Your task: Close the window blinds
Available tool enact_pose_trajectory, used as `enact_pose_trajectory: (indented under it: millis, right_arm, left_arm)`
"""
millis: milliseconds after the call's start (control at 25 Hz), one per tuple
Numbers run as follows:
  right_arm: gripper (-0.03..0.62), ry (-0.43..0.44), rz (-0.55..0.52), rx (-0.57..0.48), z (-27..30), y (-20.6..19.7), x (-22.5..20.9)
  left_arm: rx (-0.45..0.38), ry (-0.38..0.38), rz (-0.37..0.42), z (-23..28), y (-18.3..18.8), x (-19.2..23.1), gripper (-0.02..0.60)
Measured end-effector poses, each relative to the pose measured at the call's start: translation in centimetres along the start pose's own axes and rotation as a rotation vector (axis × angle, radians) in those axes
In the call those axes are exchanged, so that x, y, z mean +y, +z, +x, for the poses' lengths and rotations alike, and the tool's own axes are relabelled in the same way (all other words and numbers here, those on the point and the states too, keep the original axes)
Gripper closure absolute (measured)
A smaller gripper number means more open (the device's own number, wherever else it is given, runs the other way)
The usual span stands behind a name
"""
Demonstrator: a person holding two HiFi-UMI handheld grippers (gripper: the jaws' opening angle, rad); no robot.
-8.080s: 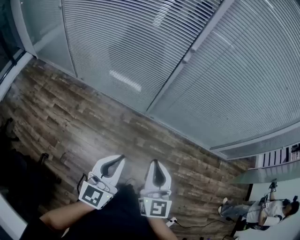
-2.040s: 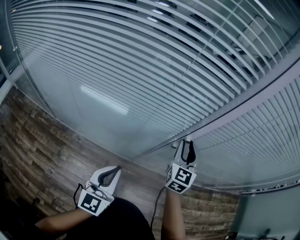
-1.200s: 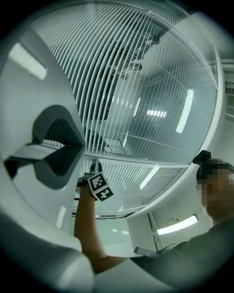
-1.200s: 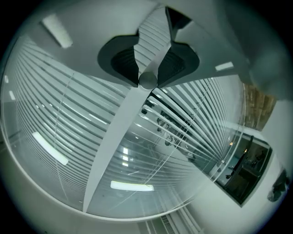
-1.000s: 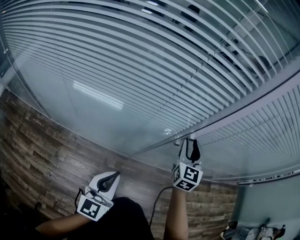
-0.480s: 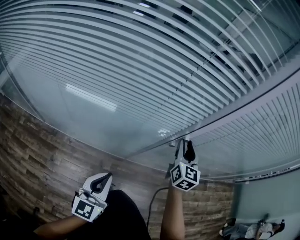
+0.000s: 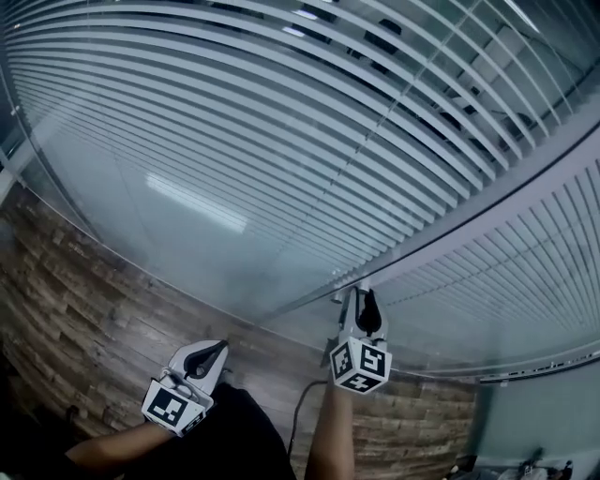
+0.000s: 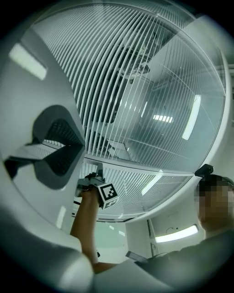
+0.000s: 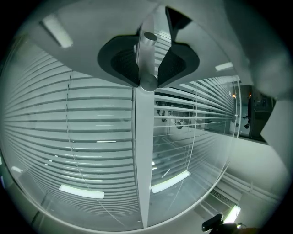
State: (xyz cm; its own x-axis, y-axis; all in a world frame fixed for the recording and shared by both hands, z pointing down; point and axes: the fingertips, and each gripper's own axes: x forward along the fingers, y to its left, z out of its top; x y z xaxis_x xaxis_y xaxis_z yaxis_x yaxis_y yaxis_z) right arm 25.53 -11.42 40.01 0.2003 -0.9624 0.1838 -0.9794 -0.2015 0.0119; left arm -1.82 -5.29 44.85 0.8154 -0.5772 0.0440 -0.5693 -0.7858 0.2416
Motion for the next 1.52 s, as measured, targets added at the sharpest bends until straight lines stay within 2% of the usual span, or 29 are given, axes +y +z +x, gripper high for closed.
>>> enact_pose_trajectory:
  millis: [120, 280, 440, 600, 840, 920, 1000, 1160, 1280, 1360, 1440, 1520]
  right_arm:
    - [0.459, 0.007, -0.069, -0.006, -0.3, 0.0, 0.6]
    - [0.457, 0.007, -0.290, 0.015, 0.1, 0.1, 0.0]
    - [0.456, 0.025, -0.414, 0.032, -0.7, 0.3, 0.4]
    - [0.459, -0.002, -0.592, 0.040, -0.5, 0.4, 0.4]
    - [0.461, -0.026, -0.702, 0.045, -1.0, 0.2, 1.0]
    - [0.459, -0.016, -0.682, 0.039, -1.0, 0.3, 1.3]
    - [0.456, 0.009, -0.616, 0.027, -1.0, 0.3, 1.3]
    - [0.431, 0.082, -0.331, -0.066, -1.6, 1.3, 1.3]
    - [0.427, 0.069, -0.139, -0.108, -1.9, 1.8, 0.9]
    - [0.434, 0.060, -0.002, -0.134, -2.0, 2.1, 0.7]
    - [0.444, 0.049, 0.078, -0.141, -1.9, 2.1, 0.4]
    - [0.454, 0.033, 0.106, -0.140, -1.9, 2.1, 0.2]
  left_arm:
    - [-0.002, -0.009, 0.022, 0.7, 0.2, -1.0, 0.583]
    - [-0.024, 0.023, 0.041, 2.6, 0.4, -1.8, 0.583]
    - [-0.060, 0.066, 0.081, 2.7, 0.8, -2.7, 0.583]
    - [-0.067, 0.082, 0.069, 3.0, -0.2, -3.8, 0.583]
    - [-0.058, 0.067, 0.069, 2.7, -0.7, -4.8, 0.583]
    - [-0.073, 0.059, 0.079, 2.9, -0.4, -4.7, 0.583]
    - [-0.071, 0.046, 0.084, 2.9, -0.2, -4.9, 0.583]
    - [-0.073, 0.031, 0.104, 3.2, 0.8, -5.1, 0.583]
    - [-0.130, 0.064, 0.150, 2.6, 3.2, -4.6, 0.583]
    - [-0.146, 0.073, 0.135, 2.3, 3.8, -4.1, 0.583]
    - [-0.155, 0.075, 0.119, 2.5, 3.9, -3.9, 0.583]
    - [-0.159, 0.068, 0.111, 2.8, 4.0, -4.4, 0.583]
